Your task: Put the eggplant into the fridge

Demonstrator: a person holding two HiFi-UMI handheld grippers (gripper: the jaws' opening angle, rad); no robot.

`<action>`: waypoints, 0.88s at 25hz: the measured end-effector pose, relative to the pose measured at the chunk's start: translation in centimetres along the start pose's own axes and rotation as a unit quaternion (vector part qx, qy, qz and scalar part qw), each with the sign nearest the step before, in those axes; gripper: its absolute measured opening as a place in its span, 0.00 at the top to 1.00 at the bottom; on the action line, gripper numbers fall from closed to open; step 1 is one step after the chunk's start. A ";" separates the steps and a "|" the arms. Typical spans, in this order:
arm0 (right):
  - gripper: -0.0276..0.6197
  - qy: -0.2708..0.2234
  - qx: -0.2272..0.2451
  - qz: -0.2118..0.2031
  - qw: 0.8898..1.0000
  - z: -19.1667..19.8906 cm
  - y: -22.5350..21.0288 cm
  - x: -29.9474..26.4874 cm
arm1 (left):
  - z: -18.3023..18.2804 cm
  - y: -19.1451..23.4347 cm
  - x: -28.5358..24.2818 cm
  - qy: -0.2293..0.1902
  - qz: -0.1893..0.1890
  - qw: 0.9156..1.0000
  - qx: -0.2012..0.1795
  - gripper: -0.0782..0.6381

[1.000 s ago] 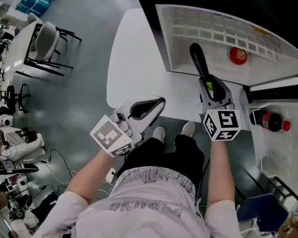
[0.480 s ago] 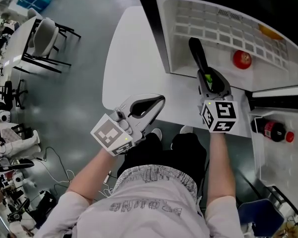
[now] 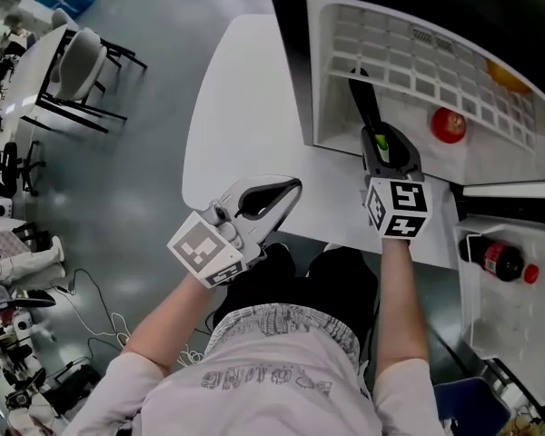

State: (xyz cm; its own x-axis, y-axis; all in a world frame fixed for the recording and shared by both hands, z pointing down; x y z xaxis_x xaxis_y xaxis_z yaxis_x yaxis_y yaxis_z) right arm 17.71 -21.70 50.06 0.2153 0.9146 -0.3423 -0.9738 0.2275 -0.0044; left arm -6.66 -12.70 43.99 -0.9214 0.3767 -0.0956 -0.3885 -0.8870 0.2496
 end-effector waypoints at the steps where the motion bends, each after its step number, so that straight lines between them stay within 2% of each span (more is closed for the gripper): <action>1: 0.76 0.003 0.004 0.001 1.000 0.0 0.0 -0.3 | 0.1 0.2 0.0 -0.002 -0.001 1.000 0.001 0.88; 11: 0.76 0.053 0.074 0.023 0.996 0.4 1.3 -3.2 | 0.6 1.2 0.4 -0.011 -0.011 1.000 0.004 0.88; 17: 0.76 0.068 0.069 0.023 0.995 0.8 1.7 -4.3 | 0.6 1.0 0.6 -0.010 -0.011 1.000 0.006 0.88; 22: 0.76 0.079 0.090 0.029 0.992 1.1 2.3 -4.9 | 0.6 1.0 0.9 -0.007 -0.014 1.000 0.001 0.88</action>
State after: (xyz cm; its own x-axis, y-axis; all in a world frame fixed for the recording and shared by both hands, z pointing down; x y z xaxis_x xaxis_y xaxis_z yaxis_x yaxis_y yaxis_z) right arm 14.53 -25.34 52.74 0.1316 0.8673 -0.4801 -0.9523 0.2451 0.1819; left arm -7.93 -13.12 44.71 -0.9098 0.4054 -0.0886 -0.4143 -0.8754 0.2491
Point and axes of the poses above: the fingertips, and each gripper's own axes: x backward along the fingers, y to its left, z out of its underside, the point moved 10 cm from there along x, backward along the fingers, and after that the axes turned 11 degrees about z, right-handed, at the moved point
